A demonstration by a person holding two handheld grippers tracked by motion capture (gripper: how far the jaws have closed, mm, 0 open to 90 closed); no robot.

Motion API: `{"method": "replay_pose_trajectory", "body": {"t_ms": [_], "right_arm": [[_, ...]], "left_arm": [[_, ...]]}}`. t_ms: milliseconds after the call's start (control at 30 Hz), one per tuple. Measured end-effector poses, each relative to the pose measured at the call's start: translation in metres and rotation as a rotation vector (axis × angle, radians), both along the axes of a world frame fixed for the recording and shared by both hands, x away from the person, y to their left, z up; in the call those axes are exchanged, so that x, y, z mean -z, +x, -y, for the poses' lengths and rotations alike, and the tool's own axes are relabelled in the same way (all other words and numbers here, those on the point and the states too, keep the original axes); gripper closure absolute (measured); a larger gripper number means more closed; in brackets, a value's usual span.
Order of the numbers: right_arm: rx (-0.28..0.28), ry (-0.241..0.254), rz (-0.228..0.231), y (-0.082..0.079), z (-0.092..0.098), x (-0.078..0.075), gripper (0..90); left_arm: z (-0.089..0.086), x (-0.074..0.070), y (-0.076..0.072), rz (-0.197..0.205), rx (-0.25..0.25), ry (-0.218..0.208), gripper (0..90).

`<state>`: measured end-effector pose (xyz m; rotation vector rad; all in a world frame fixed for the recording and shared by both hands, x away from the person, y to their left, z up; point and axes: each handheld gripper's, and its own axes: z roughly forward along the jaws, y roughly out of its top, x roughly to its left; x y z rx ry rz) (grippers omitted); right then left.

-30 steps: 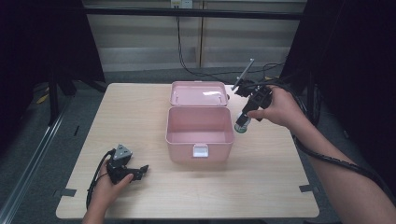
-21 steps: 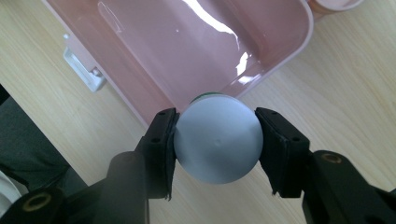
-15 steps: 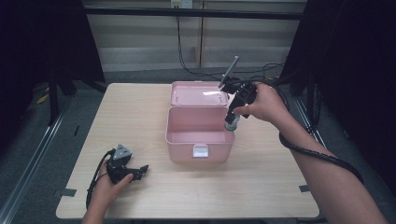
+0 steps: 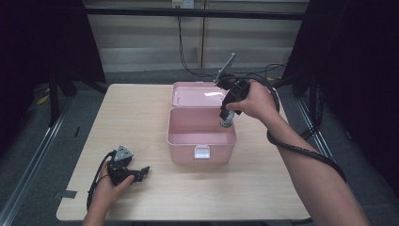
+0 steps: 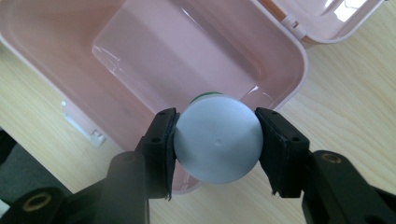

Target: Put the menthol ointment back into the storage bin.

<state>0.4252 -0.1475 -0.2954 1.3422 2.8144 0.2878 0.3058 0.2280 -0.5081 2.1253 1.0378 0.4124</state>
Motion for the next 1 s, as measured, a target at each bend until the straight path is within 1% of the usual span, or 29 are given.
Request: {"method": "replay_pose_trajectory", "body": {"t_ms": [200, 267, 333, 367, 400, 467, 667, 733, 1000], "right_arm": [[0.077, 0.018, -0.013, 0.008, 0.002, 0.005, 50.7], [0.093, 0.022, -0.013, 0.01, 0.002, 0.007, 50.7], [0.11, 0.031, -0.012, 0.012, 0.002, 0.008, 50.8], [0.11, 0.031, -0.012, 0.012, 0.002, 0.008, 50.8], [0.127, 0.038, -0.014, 0.014, 0.001, 0.009, 50.7], [0.14, 0.041, -0.017, 0.015, -0.002, 0.011, 50.7], [0.166, 0.026, -0.031, 0.02, -0.01, 0.017, 50.7], [0.179, 0.023, -0.031, 0.021, -0.012, 0.019, 50.7], [0.23, 0.018, -0.039, 0.03, -0.017, 0.027, 50.7]], "left_arm": [[0.0, 0.0, 0.0, 0.0, 0.0, 0.0, 14.9], [0.0, 0.0, 0.0, -0.004, -0.002, -0.007, 14.9], [0.0, 0.0, 0.0, 0.0, 0.0, 0.0, 14.9], [0.0, 0.0, 0.0, 0.0, 0.0, 0.0, 14.9], [0.0, 0.0, 0.0, -0.003, -0.001, -0.006, 14.9], [0.0, 0.0, 0.0, -0.004, 0.0, -0.011, 14.9], [0.0, 0.0, 0.0, -0.004, -0.001, -0.008, 14.9], [0.0, 0.0, 0.0, 0.0, 0.001, 0.0, 14.9], [0.0, 0.0, 0.0, -0.004, 0.006, -0.003, 14.7]]}}
